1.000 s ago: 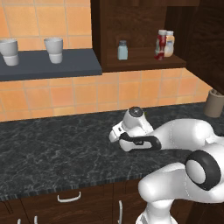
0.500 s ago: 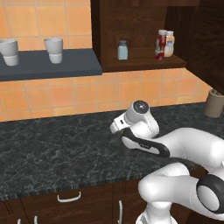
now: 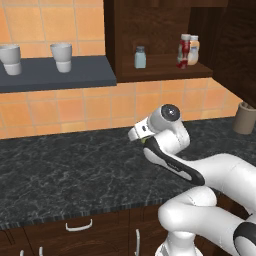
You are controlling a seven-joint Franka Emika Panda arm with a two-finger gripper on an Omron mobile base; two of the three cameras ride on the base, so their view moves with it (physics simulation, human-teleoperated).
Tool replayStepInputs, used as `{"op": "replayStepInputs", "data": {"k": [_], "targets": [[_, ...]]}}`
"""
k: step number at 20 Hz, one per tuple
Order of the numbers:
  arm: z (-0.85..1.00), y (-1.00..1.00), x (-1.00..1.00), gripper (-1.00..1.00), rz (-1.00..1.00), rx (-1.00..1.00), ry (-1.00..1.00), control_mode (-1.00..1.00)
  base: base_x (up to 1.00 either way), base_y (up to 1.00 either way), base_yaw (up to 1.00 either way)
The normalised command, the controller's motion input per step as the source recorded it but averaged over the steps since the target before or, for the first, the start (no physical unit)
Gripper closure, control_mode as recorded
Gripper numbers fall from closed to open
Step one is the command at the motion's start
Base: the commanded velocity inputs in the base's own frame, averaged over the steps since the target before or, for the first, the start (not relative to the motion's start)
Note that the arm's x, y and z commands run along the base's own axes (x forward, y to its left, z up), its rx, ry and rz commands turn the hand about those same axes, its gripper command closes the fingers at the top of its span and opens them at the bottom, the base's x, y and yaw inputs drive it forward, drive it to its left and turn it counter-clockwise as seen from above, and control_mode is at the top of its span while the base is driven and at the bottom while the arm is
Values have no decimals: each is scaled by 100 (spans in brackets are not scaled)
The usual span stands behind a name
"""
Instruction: Put the shaker and condiment bottle from the counter next to their counterparts in the cabinet.
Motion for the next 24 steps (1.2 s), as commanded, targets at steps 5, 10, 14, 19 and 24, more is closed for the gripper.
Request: {"op": "replayStepInputs", "data": {"k": [5,10,14,19,24], "targets": [[64,-3,-15,100,0,0,-6,-100,0,0,0],[65,-4,-18,100,0,0,-4,-100,0,0,0],[54,-4,-16,100,0,0,-1,-100,0,0,0],[44,-4,-18,100,0,0,0,-100,0,0,0],[32,-6,-18,100,0,0,0,-100,0,0,0]]}}
